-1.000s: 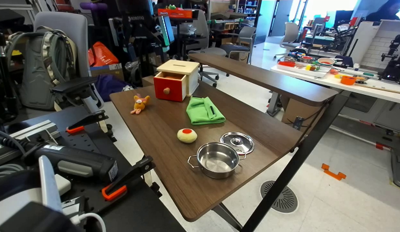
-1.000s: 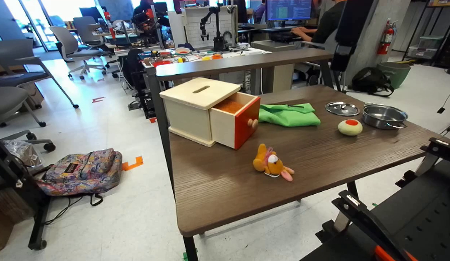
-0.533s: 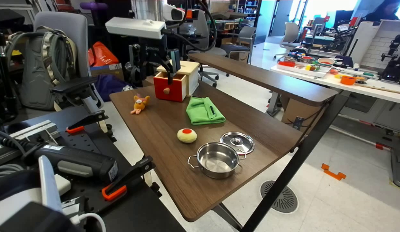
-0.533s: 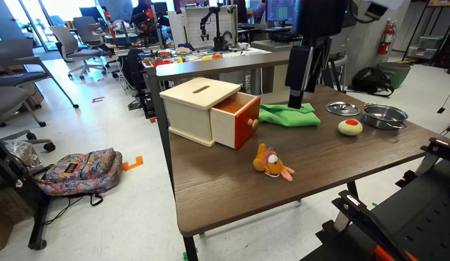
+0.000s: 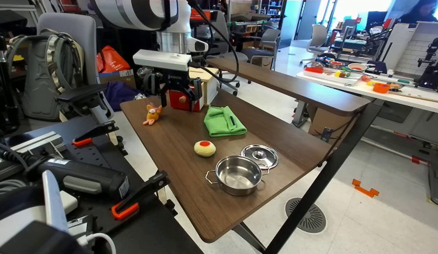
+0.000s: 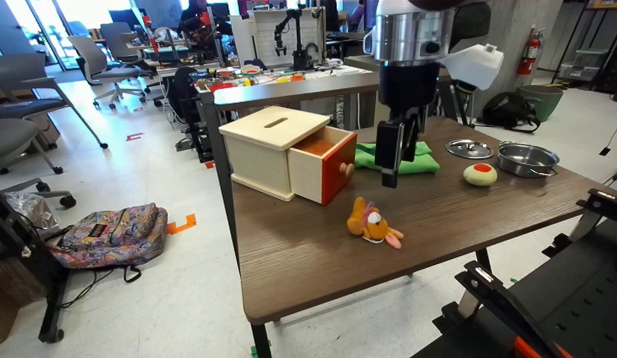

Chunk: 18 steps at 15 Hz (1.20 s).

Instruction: Close the red drawer.

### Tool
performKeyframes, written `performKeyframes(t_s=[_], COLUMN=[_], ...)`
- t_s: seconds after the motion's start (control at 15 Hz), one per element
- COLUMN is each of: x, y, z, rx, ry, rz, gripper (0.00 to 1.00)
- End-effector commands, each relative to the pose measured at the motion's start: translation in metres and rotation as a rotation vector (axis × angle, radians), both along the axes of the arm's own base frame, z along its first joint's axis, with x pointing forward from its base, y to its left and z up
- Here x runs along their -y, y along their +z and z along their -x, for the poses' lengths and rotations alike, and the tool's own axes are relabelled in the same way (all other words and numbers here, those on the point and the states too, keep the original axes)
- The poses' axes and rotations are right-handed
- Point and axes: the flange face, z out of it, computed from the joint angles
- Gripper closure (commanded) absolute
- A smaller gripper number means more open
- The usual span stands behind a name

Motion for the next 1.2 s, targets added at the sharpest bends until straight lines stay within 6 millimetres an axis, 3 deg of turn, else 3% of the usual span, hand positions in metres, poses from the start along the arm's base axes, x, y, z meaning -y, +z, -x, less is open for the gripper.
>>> performKeyframes(t_s=[0.0, 0.53, 0.6, 0.67, 1.13], x=[-0.009, -0.032, -0.033, -0.035, -0.036], y=[-0.007, -0.013, -0.012, -0.011, -0.004], z=[-0.006, -0.011, -0.011, -0.012, -0.026], rx=[0.083, 0.142, 0.141, 0.148, 0.180], ry=[0.044, 0.097, 0.103, 0.106, 0.105], rz=[-0.019, -0.062, -0.063, -0.066, -0.069], gripper=[0.00, 0.00, 0.25, 0.26, 0.81])
